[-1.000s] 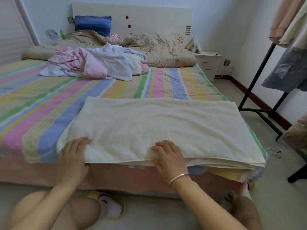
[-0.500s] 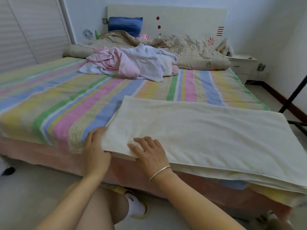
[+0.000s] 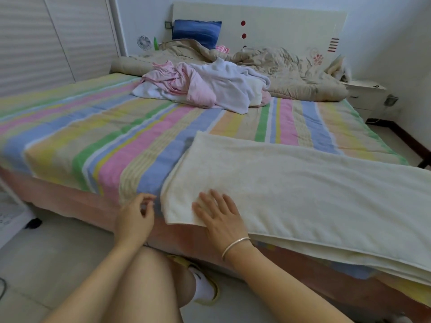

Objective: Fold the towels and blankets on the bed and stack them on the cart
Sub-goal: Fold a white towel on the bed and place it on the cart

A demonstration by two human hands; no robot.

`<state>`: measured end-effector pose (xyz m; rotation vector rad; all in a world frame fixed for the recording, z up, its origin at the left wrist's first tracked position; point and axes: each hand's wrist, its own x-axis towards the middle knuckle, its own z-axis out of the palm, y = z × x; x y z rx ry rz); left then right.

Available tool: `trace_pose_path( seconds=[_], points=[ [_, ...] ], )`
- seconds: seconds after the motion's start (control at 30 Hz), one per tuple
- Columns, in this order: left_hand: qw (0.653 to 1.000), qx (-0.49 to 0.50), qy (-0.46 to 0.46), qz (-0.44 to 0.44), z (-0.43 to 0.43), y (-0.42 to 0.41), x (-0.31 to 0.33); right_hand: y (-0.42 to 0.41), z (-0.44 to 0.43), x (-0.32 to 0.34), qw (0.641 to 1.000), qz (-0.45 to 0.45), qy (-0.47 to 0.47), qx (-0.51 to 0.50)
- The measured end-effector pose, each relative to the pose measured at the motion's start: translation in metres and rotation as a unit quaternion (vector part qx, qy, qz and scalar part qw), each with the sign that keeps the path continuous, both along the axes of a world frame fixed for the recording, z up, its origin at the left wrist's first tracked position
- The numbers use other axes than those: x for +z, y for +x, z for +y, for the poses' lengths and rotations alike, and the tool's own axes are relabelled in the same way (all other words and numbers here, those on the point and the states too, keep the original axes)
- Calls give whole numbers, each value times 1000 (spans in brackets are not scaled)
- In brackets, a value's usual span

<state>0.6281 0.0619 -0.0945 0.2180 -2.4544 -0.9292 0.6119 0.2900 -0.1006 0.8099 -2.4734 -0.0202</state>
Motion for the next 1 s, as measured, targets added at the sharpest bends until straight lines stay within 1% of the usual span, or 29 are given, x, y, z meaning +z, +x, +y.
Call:
trace_pose_path(
  seconds=[0.1,0.2,0.23,0.33,0.4,0.43,0.47,0.5,0.57,0.6,0.63,0.67,0.73,0.77,0.8,0.83,0.9,0.97,1.0],
  points=[
    [989,-47,135,-45,16,-9,9,-2,-10,7,1000,-12,7,-4],
    [957,-6,276,-93,31,-20,21,-5,-25,12,999,-43,3,-2],
    [947,6,303,-106,31,-23,21,-6,-31,15,998,-55,5,-3],
    [928,26,344,-143,26,-28,18,-7,-47,23,995,-98,11,-5],
    [915,18,366,-172,23,-26,17,-8,-57,28,993,-114,-10,-19],
    [912,1,368,-183,23,-25,15,-7,-60,31,992,-113,-52,-24],
    [907,-16,374,-191,22,-23,14,-5,-65,34,986,-120,-117,-18],
    [901,-29,385,-198,22,-21,14,-1,-66,40,969,-135,-207,-18],
    [881,-39,422,-209,19,-15,16,3,-71,55,906,-181,-380,-39],
    [873,-40,435,-217,17,-11,19,2,-73,61,883,-169,-435,-43],
    [869,-43,437,-227,13,-8,20,3,-76,67,876,-142,-460,-37],
    [869,-47,432,-238,9,-6,20,4,-78,68,887,-107,-448,-23],
    [864,-56,433,-249,2,-3,19,2,-85,51,940,-87,-329,-11],
    [861,-61,440,-249,0,-2,18,1,-88,37,960,-108,-256,-20],
    [857,-65,448,-247,-1,-2,17,2,-90,24,972,-135,-190,-31],
    [854,-66,452,-248,-1,-2,16,3,-92,13,977,-152,-142,-43],
    [859,-50,443,-252,0,-2,14,7,-94,1,981,-169,-80,-56],
    [877,-8,423,-227,1,-8,11,8,-94,2,982,-170,-50,-60],
    [894,13,401,-199,0,-11,10,9,-93,2,982,-174,-38,-61]
  ],
)
